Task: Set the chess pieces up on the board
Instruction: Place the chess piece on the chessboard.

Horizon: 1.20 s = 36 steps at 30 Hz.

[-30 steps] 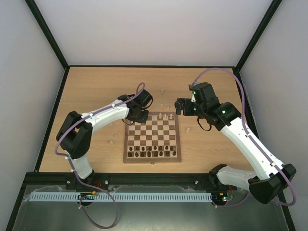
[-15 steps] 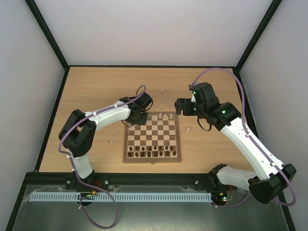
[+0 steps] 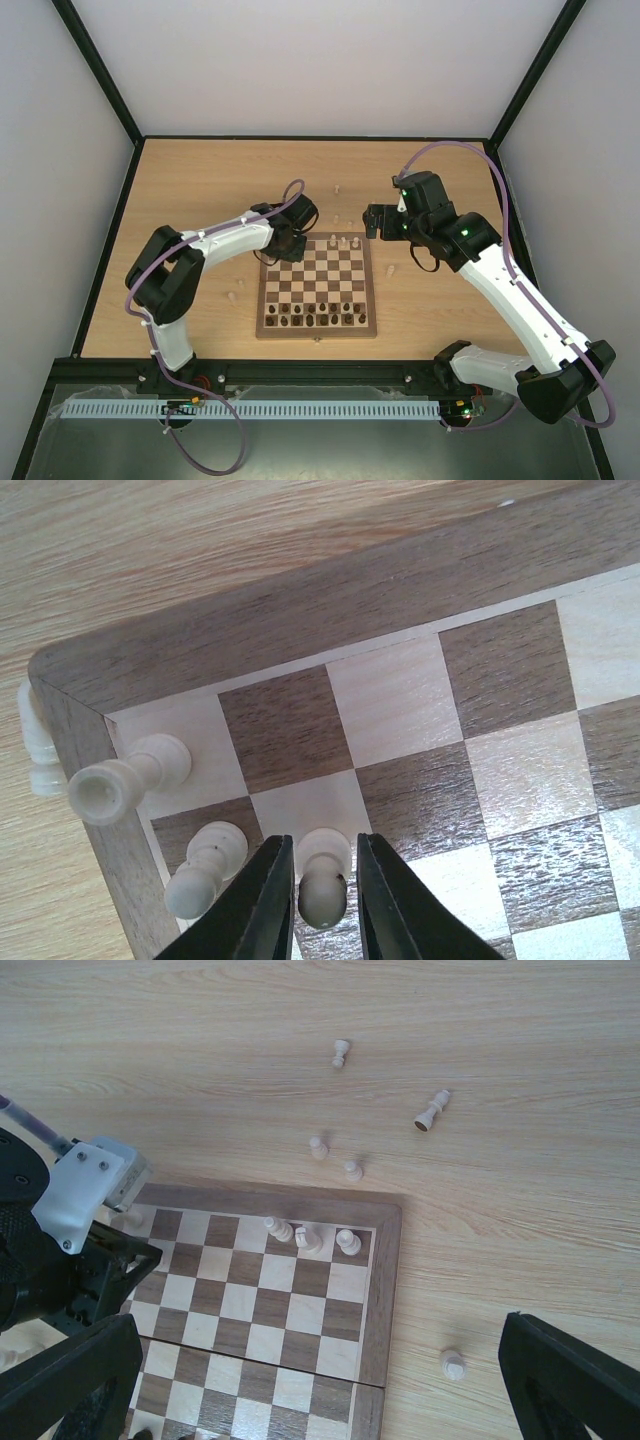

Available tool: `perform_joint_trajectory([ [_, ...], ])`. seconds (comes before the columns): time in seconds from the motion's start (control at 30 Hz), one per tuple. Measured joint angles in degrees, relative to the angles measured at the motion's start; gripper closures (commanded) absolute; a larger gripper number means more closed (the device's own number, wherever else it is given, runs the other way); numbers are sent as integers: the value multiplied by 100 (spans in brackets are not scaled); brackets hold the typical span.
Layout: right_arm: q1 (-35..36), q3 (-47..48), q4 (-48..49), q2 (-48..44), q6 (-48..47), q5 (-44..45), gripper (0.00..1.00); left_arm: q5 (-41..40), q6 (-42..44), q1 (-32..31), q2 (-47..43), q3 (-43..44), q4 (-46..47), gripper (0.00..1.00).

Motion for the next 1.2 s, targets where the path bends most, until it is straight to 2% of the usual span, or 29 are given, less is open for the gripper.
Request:
perform_joint_trajectory([
  [0.63,0,-2,0,-2,0,0,1,-109,-4,0,52,15,81,76],
  [0.77,0,-7,0,-7,0,2,1,-157,-2,0,52,35,59,69],
  [0.87,0,-31,0,-13,0,0,1,-175,-2,0,46,35,15,67],
  [0.97,0,-48,0,-13,0,0,2,-177,-4,0,33,35,-28,68],
  [1.2,0,-61,2,-13,0,-2,1,-177,-4,-2,-101,33,-90,76],
])
